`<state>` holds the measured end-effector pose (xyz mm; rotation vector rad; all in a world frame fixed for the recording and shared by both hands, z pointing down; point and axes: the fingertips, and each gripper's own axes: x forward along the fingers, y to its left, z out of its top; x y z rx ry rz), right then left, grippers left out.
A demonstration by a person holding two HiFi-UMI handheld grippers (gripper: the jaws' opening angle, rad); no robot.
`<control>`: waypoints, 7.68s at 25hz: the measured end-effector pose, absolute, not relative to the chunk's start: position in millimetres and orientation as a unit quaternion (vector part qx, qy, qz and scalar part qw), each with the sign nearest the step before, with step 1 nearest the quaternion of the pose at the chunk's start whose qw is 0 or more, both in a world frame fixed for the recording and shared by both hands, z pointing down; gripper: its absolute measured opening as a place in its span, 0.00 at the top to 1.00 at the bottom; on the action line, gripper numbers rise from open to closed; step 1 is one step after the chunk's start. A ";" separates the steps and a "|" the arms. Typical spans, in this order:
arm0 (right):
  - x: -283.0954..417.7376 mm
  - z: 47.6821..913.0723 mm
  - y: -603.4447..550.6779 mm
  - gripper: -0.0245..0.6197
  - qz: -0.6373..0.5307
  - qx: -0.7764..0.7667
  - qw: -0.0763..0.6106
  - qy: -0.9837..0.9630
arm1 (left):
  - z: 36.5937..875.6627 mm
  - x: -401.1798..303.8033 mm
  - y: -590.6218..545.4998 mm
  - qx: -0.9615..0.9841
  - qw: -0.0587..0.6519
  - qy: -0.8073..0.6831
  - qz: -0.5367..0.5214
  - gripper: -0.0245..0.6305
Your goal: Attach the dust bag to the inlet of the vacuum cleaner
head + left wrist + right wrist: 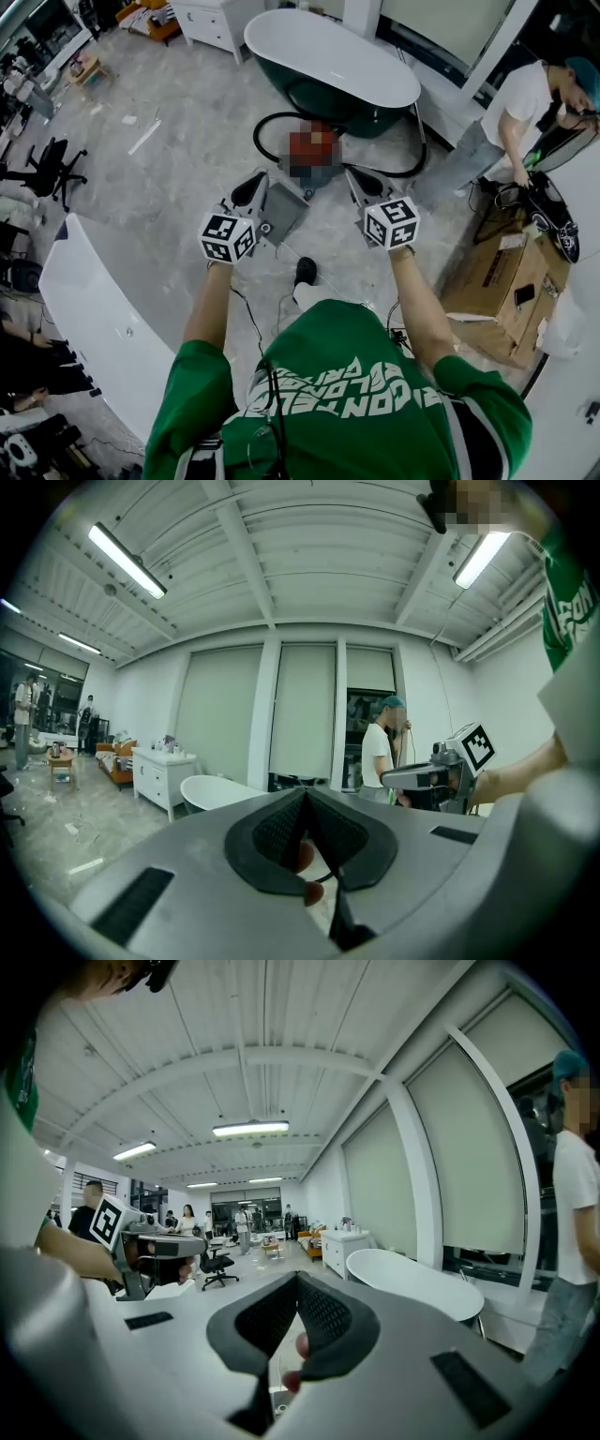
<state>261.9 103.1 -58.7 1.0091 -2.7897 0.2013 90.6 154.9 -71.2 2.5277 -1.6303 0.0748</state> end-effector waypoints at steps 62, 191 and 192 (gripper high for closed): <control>108.6 -46.9 -17.7 0.95 0.098 0.506 0.117 -0.849 | -45.7 -43.5 -38.5 0.937 0.088 -0.337 0.038 0.97; -101.7 998.6 96.2 0.93 0.099 0.059 0.329 -0.937 | 967.5 -143.1 43.8 0.929 0.158 -0.283 0.180 0.97; -100.2 1004.3 99.7 0.90 0.087 0.052 0.340 -0.935 | 970.3 -142.2 45.1 0.928 0.159 -0.284 0.182 0.97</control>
